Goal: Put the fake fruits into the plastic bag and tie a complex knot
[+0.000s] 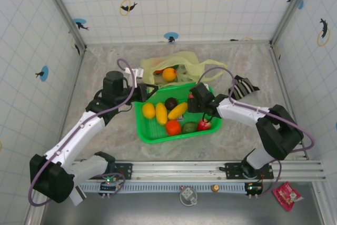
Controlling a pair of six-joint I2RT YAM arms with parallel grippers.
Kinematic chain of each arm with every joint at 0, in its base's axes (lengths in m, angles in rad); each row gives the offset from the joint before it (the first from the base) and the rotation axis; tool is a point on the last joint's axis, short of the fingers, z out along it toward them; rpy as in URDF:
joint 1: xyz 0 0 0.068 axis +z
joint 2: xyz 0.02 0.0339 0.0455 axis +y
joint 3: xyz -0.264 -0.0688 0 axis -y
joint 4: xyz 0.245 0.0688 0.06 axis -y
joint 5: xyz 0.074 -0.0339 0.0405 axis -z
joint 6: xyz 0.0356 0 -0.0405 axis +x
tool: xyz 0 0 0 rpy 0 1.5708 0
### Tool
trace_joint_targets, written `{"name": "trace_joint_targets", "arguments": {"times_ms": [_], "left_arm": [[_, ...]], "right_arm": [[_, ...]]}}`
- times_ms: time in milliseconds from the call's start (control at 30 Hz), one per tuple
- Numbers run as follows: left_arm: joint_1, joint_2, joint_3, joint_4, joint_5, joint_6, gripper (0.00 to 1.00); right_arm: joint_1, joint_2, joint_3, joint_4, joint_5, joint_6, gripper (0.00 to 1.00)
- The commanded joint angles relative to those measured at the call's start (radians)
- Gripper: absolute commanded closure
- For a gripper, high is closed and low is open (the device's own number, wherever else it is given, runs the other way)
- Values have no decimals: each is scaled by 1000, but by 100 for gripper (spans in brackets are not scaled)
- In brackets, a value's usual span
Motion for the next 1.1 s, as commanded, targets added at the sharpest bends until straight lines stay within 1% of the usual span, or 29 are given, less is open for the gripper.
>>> {"name": "trace_joint_targets", "arguments": {"times_ms": [0,233,400,533,733,767,933,1067], "left_arm": [[-6,-1,29,-3,7,22,100],[-7,5,30,-5,15,27,100],[-6,4,28,-8,16,32,100],[-6,7,27,-17,18,41,100],[-7,17,27,-23,22,53,100],[-7,17,29,-25,22,55,100],[-6,15,41,-47,7,71,100],[-6,14,52,-56,4,76,100]], "right_arm": [[-8,38,48,64,6,14,18],[-7,114,77,143,50,22,20],[-8,150,85,177,45,27,24],[-11,148,60,214,44,25,30],[-17,97,-7,295,38,17,43],[-17,82,-21,309,33,15,48],[-17,12,-56,301,27,8,49],[-17,-75,-121,315,-5,7,49]]}}
